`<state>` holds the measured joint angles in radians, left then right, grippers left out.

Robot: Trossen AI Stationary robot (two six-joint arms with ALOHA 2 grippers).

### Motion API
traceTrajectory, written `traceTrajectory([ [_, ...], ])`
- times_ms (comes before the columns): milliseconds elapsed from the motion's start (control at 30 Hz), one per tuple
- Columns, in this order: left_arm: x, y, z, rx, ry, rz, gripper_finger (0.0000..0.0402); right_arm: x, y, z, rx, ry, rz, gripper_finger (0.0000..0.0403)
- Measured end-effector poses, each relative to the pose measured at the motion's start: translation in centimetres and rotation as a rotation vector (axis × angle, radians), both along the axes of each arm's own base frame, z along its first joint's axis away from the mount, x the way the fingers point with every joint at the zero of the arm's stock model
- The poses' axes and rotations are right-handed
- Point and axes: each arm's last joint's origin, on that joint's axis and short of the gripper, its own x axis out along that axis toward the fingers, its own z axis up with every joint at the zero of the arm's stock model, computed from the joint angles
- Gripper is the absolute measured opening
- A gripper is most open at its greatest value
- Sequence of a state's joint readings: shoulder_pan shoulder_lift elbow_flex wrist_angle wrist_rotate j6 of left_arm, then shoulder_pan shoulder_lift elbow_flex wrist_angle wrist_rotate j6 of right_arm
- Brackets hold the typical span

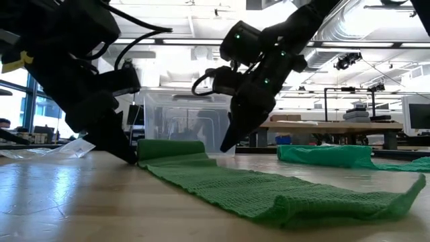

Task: Roll bandage
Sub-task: Roll the green bandage

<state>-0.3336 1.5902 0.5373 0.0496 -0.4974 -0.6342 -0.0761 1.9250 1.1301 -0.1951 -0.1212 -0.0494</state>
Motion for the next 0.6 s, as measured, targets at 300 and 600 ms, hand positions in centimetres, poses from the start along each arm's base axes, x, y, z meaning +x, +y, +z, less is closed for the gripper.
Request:
traceTrajectory([
  [300, -0.12, -0.13, 0.19, -0.073, -0.039, 0.087, 0.0131, 0.06, 0.01, -0.27, 0.002, 0.004, 0.004, 0.0161],
  [600, 0.1, -0.1, 0.31, -0.075, -0.09, 0.131, 0.0131, 0.07, 0.17, -0.26, 0.003, 0.003, 0.01, 0.0161],
])
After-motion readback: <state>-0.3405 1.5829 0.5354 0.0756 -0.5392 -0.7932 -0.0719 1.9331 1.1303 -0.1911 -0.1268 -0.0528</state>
